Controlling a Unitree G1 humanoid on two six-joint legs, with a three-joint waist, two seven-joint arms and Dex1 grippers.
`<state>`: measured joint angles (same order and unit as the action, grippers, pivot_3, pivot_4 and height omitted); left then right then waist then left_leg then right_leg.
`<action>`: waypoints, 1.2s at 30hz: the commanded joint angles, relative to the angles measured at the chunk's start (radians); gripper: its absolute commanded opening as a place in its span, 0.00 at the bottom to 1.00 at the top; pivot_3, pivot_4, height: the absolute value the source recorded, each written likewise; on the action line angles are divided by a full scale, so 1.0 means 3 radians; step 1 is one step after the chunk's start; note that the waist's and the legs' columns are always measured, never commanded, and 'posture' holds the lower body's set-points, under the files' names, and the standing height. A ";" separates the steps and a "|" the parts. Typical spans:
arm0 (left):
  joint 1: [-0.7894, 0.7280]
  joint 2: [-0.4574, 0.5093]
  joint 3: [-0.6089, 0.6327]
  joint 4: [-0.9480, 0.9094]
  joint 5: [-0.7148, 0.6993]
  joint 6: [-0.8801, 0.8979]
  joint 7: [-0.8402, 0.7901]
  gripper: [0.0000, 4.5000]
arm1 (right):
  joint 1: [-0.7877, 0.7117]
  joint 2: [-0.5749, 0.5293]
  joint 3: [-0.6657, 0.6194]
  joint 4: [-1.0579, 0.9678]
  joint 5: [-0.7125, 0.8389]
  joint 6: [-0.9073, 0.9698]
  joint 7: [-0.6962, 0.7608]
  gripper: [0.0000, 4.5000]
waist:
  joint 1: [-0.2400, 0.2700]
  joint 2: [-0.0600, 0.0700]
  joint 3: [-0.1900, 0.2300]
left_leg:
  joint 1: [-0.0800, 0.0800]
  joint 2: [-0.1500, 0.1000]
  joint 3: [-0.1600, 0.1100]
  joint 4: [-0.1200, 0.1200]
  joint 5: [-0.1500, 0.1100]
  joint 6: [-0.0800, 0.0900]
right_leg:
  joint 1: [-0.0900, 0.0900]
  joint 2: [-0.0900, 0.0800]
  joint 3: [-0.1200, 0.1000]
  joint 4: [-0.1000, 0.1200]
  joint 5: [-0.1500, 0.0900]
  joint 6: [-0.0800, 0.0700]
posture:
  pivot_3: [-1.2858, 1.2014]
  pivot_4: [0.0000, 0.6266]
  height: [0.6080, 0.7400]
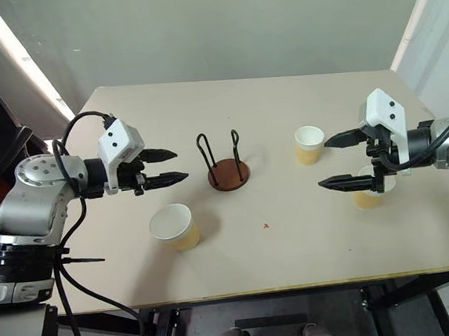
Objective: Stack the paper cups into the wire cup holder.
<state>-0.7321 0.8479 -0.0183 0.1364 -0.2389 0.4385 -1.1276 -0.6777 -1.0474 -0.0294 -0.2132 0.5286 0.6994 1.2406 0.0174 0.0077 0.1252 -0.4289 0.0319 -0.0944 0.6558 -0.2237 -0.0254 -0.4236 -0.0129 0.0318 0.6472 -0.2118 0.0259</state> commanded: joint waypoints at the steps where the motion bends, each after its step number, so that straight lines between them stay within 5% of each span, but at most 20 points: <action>1: -0.0123 -0.0053 -0.0004 0.0010 0.0013 0.0017 0.0061 0.65 | -0.0076 -0.0038 -0.0095 -0.0043 0.0044 -0.0032 0.0025 1.00 | 0.0004 0.0000 0.0000 | 0.0000 0.0000 0.0000 0.0000 0.0000 0.0000 | 0.0000 0.0000 0.0000 0.0000 0.0000 0.0000 | 0.52 0.24 1.00; 13: -0.0260 -0.0403 -0.0249 0.0209 0.0257 0.0184 0.0432 0.65 | -0.0282 0.0205 -0.0061 0.0042 -0.0137 -0.0106 -0.0378 1.00 | 0.0005 0.0000 0.0000 | 0.0001 0.0000 0.0000 0.0006 0.0004 0.0002 | 0.0002 0.0000 0.0001 0.0001 0.0004 0.0006 | 0.52 0.24 1.00; 26: -0.0621 -0.1172 -0.0360 0.1024 0.0424 -0.0029 0.0894 0.65 | -0.0248 0.0373 0.0040 -0.0172 -0.0092 0.0126 -0.0535 1.00 | 0.0043 0.0000 0.0000 | -0.0009 -0.0001 0.0001 0.0027 0.0004 0.0004 | 0.0005 -0.0001 0.0001 -0.0004 0.0008 0.0014 | 0.52 0.24 1.00; 29: -0.0731 -0.1261 -0.0355 0.1210 0.0471 -0.0135 0.0950 0.51 | -0.0236 0.0358 0.0029 -0.0193 -0.0087 0.0134 -0.0527 1.00 | 0.0043 0.0000 0.0000 | -0.0008 -0.0001 0.0002 0.0027 0.0005 0.0004 | 0.0005 -0.0001 0.0002 -0.0004 0.0009 0.0016 | 0.52 0.24 1.00; 35: -0.0727 -0.1236 -0.0345 0.1176 0.0478 -0.0171 0.0849 0.02 | -0.0211 0.0301 -0.0014 -0.0182 -0.0103 0.0114 -0.0508 1.00 | 0.0044 0.0000 0.0000 | -0.0009 -0.0001 0.0003 0.0026 0.0006 0.0003 | 0.0005 0.0001 0.0002 -0.0005 0.0008 0.0019 | 0.52 0.24 1.00; 36: -0.0721 -0.1223 -0.0338 0.1153 0.0474 -0.0160 0.0834 0.01 | -0.0206 0.0292 -0.0016 -0.0181 -0.0104 0.0109 -0.0505 1.00 | 0.0044 0.0000 0.0000 | -0.0009 -0.0001 0.0003 0.0026 0.0006 0.0003 | 0.0005 0.0001 0.0002 -0.0006 0.0008 0.0019 | 0.52 0.24 1.00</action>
<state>-0.9290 0.4684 -0.1312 0.5134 -0.0951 0.3990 -0.8692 -0.7358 -0.9416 0.0041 -0.2444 0.4878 0.7389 1.0828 0.0305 0.0076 0.1253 -0.4316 0.0314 -0.0935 0.6638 -0.2219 -0.0244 -0.4222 -0.0125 0.0324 0.6454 -0.2093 0.0317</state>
